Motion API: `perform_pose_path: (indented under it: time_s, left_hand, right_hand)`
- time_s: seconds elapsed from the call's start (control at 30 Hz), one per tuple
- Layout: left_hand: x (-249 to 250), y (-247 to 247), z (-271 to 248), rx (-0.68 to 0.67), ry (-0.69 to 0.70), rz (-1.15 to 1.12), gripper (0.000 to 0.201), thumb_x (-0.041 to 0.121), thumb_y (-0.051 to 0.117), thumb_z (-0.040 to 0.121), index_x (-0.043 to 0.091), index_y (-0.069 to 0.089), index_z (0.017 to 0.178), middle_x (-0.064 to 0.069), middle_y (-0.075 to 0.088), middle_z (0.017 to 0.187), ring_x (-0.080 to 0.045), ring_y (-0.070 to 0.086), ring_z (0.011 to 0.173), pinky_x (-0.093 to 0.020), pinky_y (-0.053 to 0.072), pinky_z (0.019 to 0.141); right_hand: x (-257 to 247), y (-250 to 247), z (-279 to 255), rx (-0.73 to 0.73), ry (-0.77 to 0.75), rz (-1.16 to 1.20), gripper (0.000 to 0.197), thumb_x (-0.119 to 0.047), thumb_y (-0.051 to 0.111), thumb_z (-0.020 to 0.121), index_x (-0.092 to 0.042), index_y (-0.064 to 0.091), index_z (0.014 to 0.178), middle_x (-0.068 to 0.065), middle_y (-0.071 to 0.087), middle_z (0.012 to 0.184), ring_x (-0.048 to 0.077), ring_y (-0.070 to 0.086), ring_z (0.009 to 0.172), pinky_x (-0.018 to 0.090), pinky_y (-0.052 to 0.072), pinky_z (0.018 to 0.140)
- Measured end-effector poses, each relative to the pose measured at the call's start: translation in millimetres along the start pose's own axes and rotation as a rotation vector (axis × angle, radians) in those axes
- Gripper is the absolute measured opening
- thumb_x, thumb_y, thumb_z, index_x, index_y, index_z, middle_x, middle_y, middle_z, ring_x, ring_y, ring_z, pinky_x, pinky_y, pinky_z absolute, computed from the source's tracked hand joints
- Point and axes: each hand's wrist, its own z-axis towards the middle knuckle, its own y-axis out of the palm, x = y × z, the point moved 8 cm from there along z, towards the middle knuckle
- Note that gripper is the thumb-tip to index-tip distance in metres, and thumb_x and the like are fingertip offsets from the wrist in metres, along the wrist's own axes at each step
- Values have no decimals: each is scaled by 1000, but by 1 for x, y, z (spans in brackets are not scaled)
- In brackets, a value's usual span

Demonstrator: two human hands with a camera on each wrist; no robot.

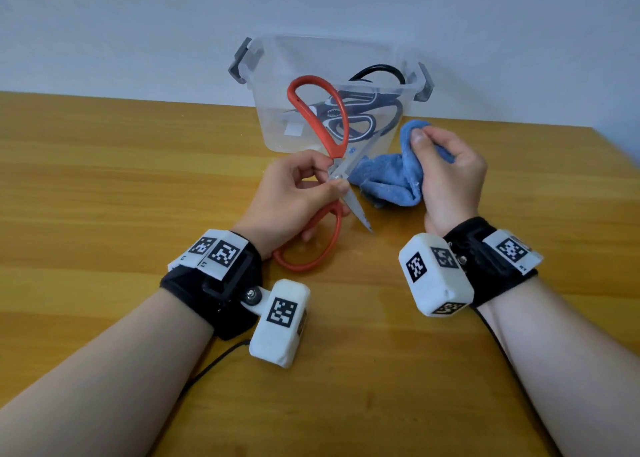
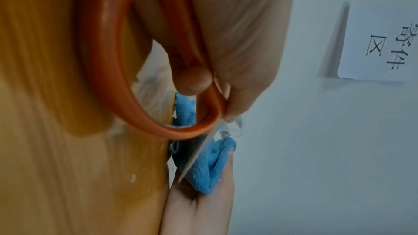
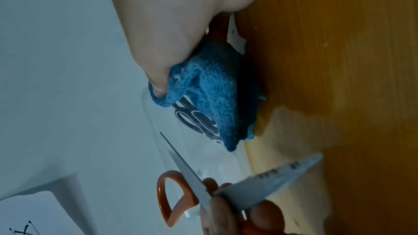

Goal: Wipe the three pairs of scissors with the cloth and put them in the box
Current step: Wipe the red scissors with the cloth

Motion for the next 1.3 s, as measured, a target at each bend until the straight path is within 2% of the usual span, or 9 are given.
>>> perform_pose_path:
  time_s: [0.17,0.33,0.53,0.7,0.83,0.93,1.1,1.2,1.3]
  left_hand:
    - [-5,-4,3,38,8,31,18,0,67,96,8,53,89,-7,59,74,-28,68,51,-20,34,30]
    - [-2,-4,3,9,11,101,9,5,69,96,3,60,96,-19,70,81,-18,49,31,-22,35,31]
    - [-5,-3,3,0,-8,125,18,5,69,97,-7,56,102,-26,70,81,-37,57,44,-24,37,32]
    - [-5,1,2,-18,-24,154,11,5,68,97,2,57,98,-34,68,88,-16,54,31,-20,34,30]
    - [-6,-4,4,11,-12,64,16,7,69,97,3,54,91,-22,73,74,-40,58,40,-23,35,31]
    - [-3,-4,2,1,-2,-37,20,4,68,96,-8,52,94,-24,72,73,-62,56,55,-22,35,31]
    - [4,0,-2,-36,48,-149,23,11,72,90,-9,62,90,-31,71,76,-41,56,46,-21,38,30]
    - [6,2,-4,-50,39,-172,10,17,74,83,8,73,80,-28,72,73,-30,58,37,-20,38,30]
    - [4,1,-3,-42,20,-171,13,18,74,81,6,71,78,-26,72,71,-18,55,32,-19,37,30]
  right_hand:
    - [-12,24,-15,-236,-101,38,14,-20,75,86,-28,79,97,-2,78,103,16,71,104,40,57,96]
    - [-18,59,-47,-612,-188,-188,19,-13,77,88,-30,77,98,-22,76,88,1,72,92,16,53,78]
    - [-20,47,-38,-413,-184,-181,11,-20,77,89,-22,79,100,-14,76,91,2,73,88,17,56,76]
    - [-11,25,-19,-201,-131,-193,12,-20,70,94,-31,75,95,-24,71,87,-10,68,89,10,52,78]
    - [4,12,-8,-77,9,-55,18,-25,65,97,-17,78,107,-8,77,102,4,70,101,32,58,94]
    - [13,23,-9,-183,165,208,27,-26,62,96,-8,75,112,12,74,114,28,70,111,53,53,101]
    - [16,57,-37,-561,560,550,53,-33,50,99,4,55,136,29,58,137,42,61,123,56,50,102]
    - [4,70,-55,-802,517,465,44,-29,43,100,5,60,121,28,67,112,38,68,90,45,56,74]
    - [1,72,-59,-863,432,435,38,-18,34,103,7,60,116,21,70,99,29,68,76,39,56,68]
